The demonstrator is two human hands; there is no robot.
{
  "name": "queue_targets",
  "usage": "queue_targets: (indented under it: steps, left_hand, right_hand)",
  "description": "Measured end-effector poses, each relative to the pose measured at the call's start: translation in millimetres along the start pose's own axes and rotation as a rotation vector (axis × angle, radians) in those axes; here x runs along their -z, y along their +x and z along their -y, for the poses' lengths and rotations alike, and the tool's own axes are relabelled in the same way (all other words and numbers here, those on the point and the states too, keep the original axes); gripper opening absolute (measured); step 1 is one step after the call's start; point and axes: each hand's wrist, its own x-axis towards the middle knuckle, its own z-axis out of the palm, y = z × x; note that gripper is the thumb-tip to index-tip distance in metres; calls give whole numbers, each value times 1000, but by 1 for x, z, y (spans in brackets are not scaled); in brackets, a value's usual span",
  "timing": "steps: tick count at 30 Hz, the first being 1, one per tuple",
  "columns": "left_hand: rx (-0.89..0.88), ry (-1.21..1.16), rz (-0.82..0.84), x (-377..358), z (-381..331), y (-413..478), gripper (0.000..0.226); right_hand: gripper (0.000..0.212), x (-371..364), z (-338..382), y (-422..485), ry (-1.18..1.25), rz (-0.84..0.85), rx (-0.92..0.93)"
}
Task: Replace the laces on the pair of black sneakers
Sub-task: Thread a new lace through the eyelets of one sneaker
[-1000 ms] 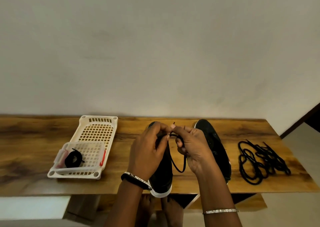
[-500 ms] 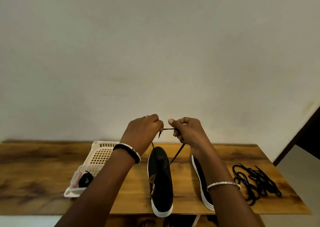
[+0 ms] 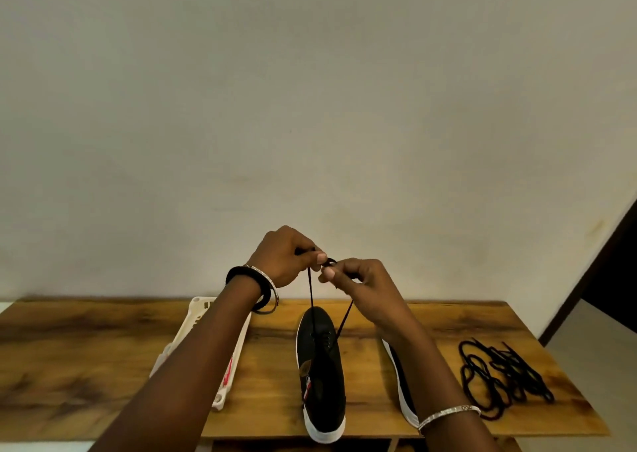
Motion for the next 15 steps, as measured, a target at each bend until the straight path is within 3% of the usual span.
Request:
queue_targets:
  steps: [6, 11, 13, 15]
  left_hand:
    - [218, -713, -97, -7, 12, -4, 27]
    - [244, -1391, -185, -43, 20, -3, 26]
    - [297, -1485, -290, -53, 28, 2, 27]
    - [309, -1295, -359, -55, 44, 8, 31]
  right_hand:
    - [24, 7, 5, 2, 627, -110, -151]
    - [23, 0, -7, 7, 1306, -82, -240]
    - [26, 2, -17, 12, 1463, -145, -253]
    - [28, 11, -27, 19, 1474, -219, -270]
